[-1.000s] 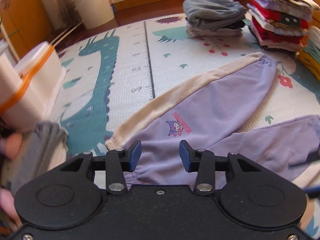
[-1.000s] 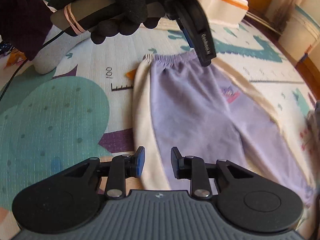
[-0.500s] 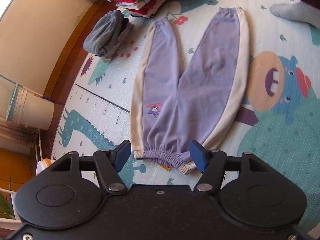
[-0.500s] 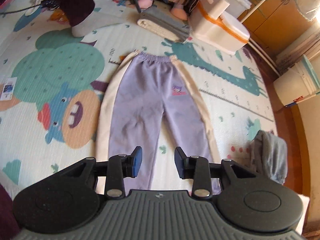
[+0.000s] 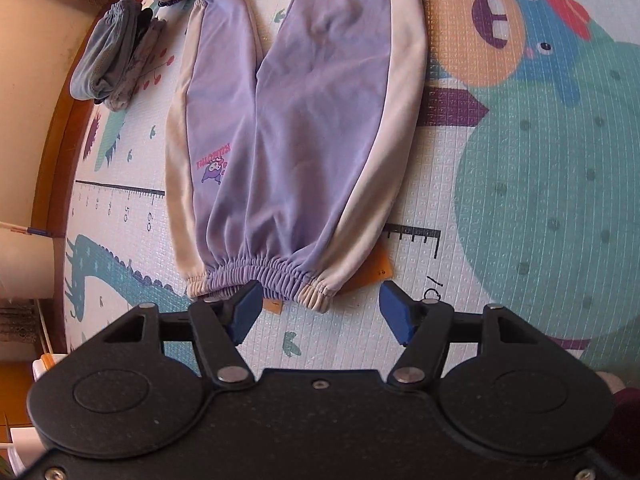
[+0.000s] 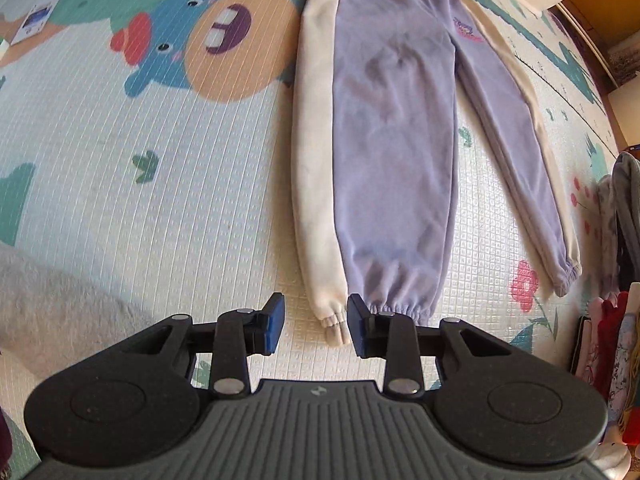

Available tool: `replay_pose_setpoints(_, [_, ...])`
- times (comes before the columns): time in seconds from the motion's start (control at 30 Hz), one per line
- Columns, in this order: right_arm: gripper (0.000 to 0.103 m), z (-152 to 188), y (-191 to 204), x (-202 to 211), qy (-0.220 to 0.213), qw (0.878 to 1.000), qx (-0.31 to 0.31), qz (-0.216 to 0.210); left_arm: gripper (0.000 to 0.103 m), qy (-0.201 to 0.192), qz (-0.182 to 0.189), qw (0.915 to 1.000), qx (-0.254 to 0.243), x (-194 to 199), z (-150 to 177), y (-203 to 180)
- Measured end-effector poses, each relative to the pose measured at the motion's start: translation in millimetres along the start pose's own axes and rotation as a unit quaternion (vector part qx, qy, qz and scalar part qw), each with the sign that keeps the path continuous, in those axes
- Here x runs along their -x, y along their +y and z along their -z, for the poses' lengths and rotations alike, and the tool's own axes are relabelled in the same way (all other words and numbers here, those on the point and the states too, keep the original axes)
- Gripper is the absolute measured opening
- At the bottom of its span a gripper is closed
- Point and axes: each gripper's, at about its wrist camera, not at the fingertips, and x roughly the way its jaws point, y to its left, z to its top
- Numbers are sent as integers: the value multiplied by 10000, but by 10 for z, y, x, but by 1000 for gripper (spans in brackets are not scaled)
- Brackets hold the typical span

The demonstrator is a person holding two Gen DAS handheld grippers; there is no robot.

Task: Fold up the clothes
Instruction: 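Grasp one cuff with the left gripper while the right gripper grasps the other cuff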

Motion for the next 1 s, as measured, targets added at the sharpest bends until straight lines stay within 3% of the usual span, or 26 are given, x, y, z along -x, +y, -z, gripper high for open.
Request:
replay_pose_setpoints(0.2, [35, 223, 223, -295, 286, 9993, 38, 241, 64, -234, -343, 9977, -536, -167, 16, -296])
replay_pose_setpoints(0.4, [35, 311, 361, -307, 64, 9987, 226, 442, 63, -161, -648, 9906, -1194, -341, 149, -436])
replay_pose_setpoints(0.53, [32, 312, 324, -296, 39, 9990, 190, 407, 50, -112, -774, 9818, -1732, -477, 240, -481])
replay_pose_setpoints(0.73, [36, 297, 180, -322, 54, 9998, -138, 162, 45, -75, -868, 9754, -2026, -586, 218, -483])
replay_pose_setpoints(0.83, [35, 298, 150, -332, 55, 9997, -229, 99, 35, -31, -889, 9718, -2183, -616, 241, -487])
replay_pose_setpoints(0.93, [34, 299, 120, -342, 56, 9995, -320, 36, 33, -17, -672, 9781, -1968, -584, 231, -398])
replay_pose_setpoints(1.0, [33, 300, 100, -349, 56, 9993, -380, -6, 32, -4, -757, 9775, -1970, -565, 232, -367])
